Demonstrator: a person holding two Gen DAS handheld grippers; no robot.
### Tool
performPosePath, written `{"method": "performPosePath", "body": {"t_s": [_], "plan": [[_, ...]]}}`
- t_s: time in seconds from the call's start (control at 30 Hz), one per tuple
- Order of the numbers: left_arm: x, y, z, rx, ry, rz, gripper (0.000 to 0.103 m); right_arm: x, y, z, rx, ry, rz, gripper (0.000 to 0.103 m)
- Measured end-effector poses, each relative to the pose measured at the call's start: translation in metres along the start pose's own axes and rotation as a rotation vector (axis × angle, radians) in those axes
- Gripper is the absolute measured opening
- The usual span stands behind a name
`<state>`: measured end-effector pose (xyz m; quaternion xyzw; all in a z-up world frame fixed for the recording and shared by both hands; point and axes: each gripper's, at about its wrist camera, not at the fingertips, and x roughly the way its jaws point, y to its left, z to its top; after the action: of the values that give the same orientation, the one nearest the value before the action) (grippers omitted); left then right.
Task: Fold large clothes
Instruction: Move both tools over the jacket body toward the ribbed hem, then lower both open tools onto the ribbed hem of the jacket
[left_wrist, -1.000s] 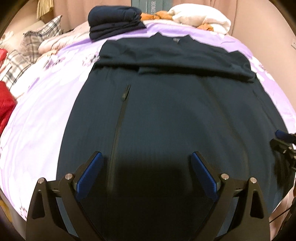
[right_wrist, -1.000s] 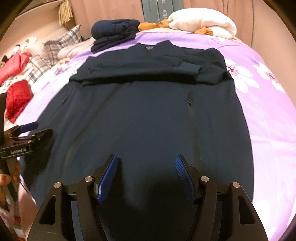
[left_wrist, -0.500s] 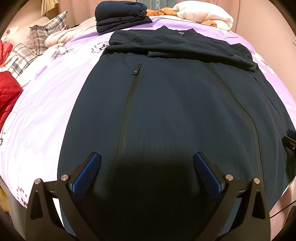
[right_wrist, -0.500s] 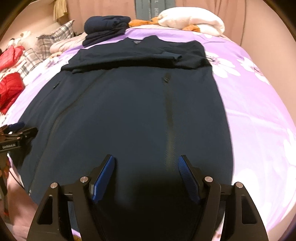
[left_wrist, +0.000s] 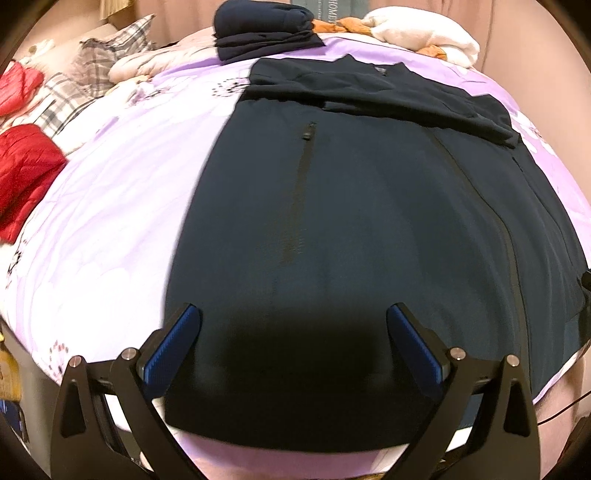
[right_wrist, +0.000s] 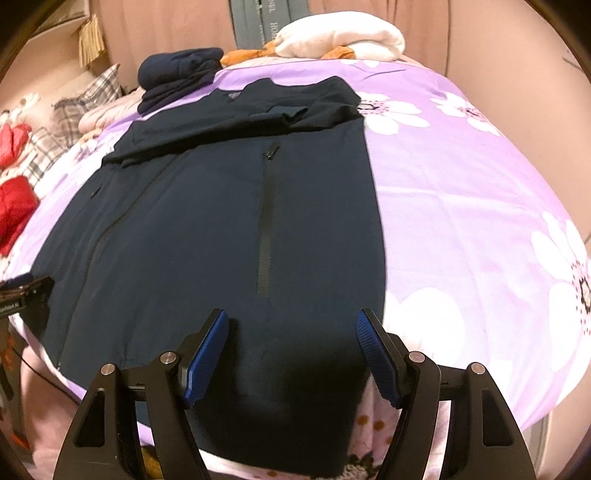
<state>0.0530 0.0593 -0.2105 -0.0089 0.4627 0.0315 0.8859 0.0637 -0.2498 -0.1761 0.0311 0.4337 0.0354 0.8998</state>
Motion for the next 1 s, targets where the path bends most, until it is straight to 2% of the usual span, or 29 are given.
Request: {"method": "performPosePath", "body": {"t_s": [0.13, 0.2, 0.3, 0.47, 0.67, 0.93, 1.0], "plan": [[-0.009, 0.028, -0.006, -0.078, -0.017, 0.048, 0.102, -0.005, -0.01, -0.001, 0.035, -0.014, -0.009, 0.071], [-0.01, 0.05, -0.011, -0.161, -0.006, 0.016, 0.102, -0.007, -0.017, -0.002, 0.059, -0.015, -0.018, 0.071], [-0.012, 0.072, -0.018, -0.221, 0.006, -0.027, 0.102, -0.01, -0.032, -0.006, 0.126, -0.015, 0.019, 0.071], [-0.015, 0.094, -0.022, -0.322, 0.016, -0.252, 0.102, -0.008, -0.053, -0.013, 0.247, 0.004, 0.121, 0.072], [-0.012, 0.095, -0.02, -0.39, 0.024, -0.485, 0.102, -0.006, -0.061, -0.019, 0.32, 0.02, 0.223, 0.078], [-0.013, 0.088, -0.02, -0.391, 0.042, -0.57, 0.102, -0.004, -0.059, -0.019, 0.339, 0.044, 0.313, 0.079], [-0.01, 0.092, -0.018, -0.395, 0.048, -0.611, 0.102, -0.001, -0.057, -0.017, 0.335, 0.054, 0.337, 0.079]]}}
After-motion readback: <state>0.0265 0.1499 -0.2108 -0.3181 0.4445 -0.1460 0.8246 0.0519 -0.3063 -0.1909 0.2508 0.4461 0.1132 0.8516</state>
